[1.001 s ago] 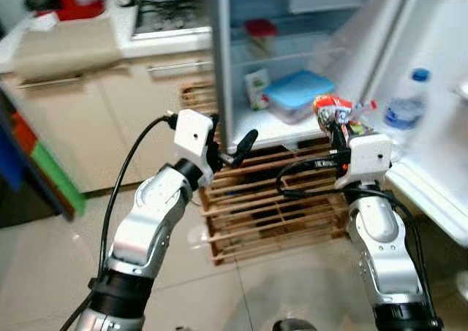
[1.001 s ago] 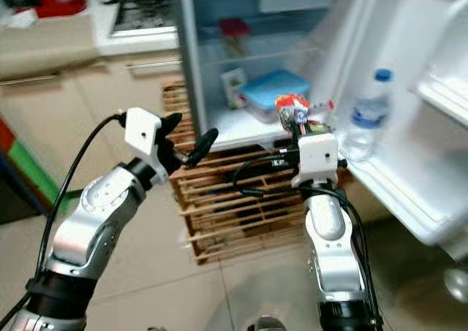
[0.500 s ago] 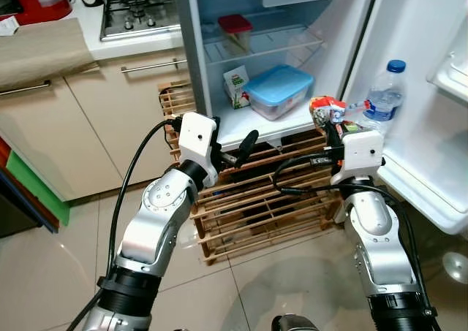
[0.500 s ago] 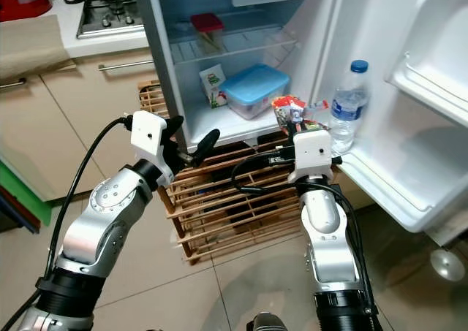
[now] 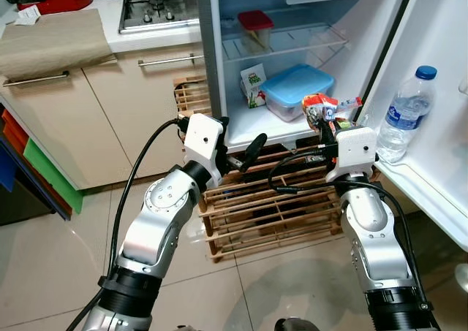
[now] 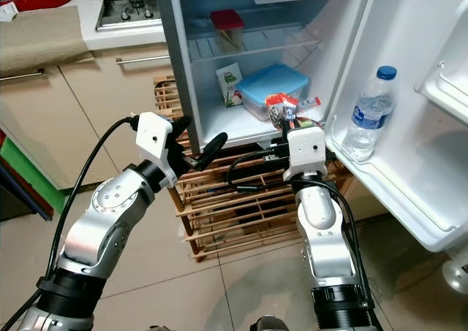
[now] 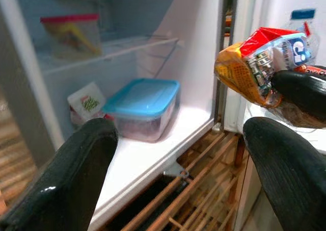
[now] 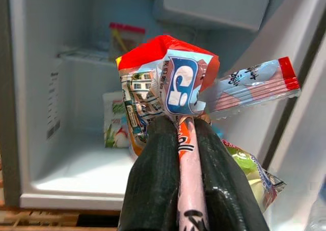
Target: Restocking fridge
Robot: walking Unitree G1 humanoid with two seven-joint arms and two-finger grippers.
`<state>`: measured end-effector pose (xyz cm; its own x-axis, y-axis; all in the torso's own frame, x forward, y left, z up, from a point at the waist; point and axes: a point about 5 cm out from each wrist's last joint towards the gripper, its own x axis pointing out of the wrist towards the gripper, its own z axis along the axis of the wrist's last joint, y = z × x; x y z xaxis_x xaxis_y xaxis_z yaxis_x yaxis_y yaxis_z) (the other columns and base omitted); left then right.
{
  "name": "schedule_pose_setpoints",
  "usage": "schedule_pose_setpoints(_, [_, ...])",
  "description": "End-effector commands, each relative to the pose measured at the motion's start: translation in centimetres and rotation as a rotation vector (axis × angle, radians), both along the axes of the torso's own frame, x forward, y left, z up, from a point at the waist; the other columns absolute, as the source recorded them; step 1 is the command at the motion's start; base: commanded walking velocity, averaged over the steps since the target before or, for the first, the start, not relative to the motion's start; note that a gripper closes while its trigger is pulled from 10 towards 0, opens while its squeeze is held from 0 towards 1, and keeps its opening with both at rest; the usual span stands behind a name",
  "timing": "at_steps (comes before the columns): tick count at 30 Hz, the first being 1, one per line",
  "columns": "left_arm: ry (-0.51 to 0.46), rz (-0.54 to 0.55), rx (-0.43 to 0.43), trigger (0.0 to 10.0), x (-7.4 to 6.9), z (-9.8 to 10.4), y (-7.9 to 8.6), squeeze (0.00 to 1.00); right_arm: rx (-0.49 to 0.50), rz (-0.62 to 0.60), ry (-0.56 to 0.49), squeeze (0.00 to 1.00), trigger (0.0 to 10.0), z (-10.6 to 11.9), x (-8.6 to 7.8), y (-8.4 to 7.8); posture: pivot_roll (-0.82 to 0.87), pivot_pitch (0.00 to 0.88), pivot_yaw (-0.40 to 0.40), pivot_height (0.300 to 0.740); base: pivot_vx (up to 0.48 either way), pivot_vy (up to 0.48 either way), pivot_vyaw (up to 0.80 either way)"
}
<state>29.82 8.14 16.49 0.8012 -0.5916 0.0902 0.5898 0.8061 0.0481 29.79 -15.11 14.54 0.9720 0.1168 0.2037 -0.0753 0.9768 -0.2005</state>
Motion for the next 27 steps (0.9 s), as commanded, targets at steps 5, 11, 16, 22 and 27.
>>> schedule_pose_setpoints(5, [-0.048, -0.034, 0.028, 10.0, -0.1, 0.6, -0.5, 0.00, 0.007, 0.011, -0.047, 0.00, 0.0, 0.9, 0.3, 0.0, -0.14, 0.006, 0.057, 0.740, 0.480, 0.000, 0.00])
schedule_pose_setpoints(11, [-0.050, -0.053, 0.028, 10.0, -0.3, 0.5, -0.8, 0.00, 0.005, 0.013, -0.046, 0.00, 0.0, 0.9, 0.3, 0.0, -0.14, 0.005, 0.057, 0.740, 0.480, 0.000, 0.00])
schedule_pose_setpoints(16, [-0.053, -0.057, 0.028, 10.0, -0.4, 0.5, -0.9, 0.00, 0.004, 0.018, -0.046, 0.00, 0.0, 0.9, 0.3, 0.1, -0.14, 0.007, 0.054, 0.740, 0.480, 0.000, 0.00])
schedule_pose_setpoints(22, [-0.056, -0.031, 0.019, 10.0, -0.4, 0.6, -0.8, 0.00, 0.007, 0.057, -0.096, 0.00, 0.0, 2.5, 0.5, 0.9, -0.14, 0.006, 0.050, 0.740, 0.306, 0.000, 0.00])
schedule_pose_setpoints(27, [-0.054, -0.037, 0.021, 10.0, -0.4, 0.5, -0.8, 0.00, 0.013, 0.075, -0.115, 0.00, 0.0, 3.2, 0.5, 1.3, -0.13, 0.008, 0.047, 0.740, 0.000, 0.000, 0.00])
